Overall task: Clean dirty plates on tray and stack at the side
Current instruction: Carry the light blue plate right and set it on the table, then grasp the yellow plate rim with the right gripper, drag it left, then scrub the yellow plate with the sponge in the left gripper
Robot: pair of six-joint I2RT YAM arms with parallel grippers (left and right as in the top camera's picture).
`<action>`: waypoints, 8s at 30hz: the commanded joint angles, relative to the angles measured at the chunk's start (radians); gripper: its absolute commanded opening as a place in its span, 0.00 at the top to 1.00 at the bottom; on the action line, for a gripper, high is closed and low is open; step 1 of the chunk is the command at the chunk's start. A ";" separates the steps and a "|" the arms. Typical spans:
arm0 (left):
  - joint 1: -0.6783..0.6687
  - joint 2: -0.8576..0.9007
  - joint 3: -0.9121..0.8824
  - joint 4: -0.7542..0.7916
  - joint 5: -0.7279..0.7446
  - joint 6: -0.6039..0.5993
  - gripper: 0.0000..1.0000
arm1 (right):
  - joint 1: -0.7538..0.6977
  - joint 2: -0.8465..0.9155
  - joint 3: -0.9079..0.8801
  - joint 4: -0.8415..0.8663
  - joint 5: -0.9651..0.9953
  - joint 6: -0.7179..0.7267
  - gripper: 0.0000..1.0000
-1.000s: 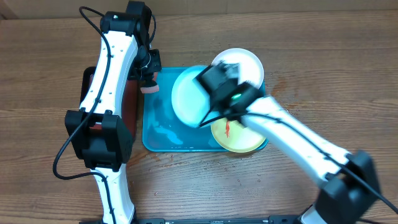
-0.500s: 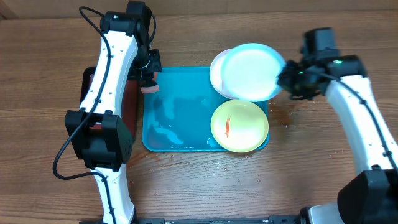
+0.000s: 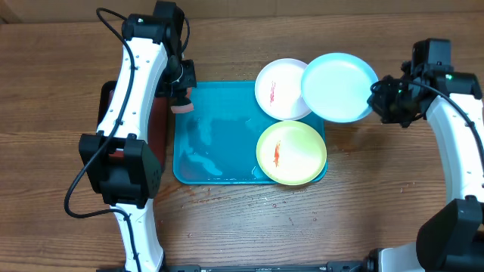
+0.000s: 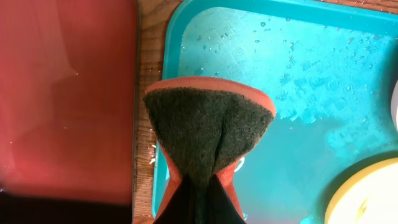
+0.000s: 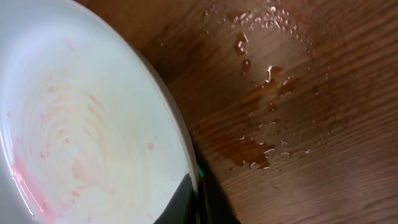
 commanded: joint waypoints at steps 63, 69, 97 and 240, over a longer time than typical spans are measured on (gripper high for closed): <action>-0.124 -0.002 0.007 0.098 0.041 0.019 0.96 | -0.172 -0.014 -0.397 0.369 0.112 -0.061 0.66; -0.124 -0.002 0.007 0.087 0.041 0.019 0.96 | -0.155 -0.033 -0.224 0.139 -0.079 -0.147 0.65; -0.129 -0.002 0.007 0.082 0.041 0.019 0.96 | 0.289 -0.030 -0.455 0.185 -0.023 -0.117 0.65; -0.150 0.011 -0.416 0.431 -0.276 0.015 0.96 | 0.724 0.323 -0.251 0.646 0.057 0.396 0.96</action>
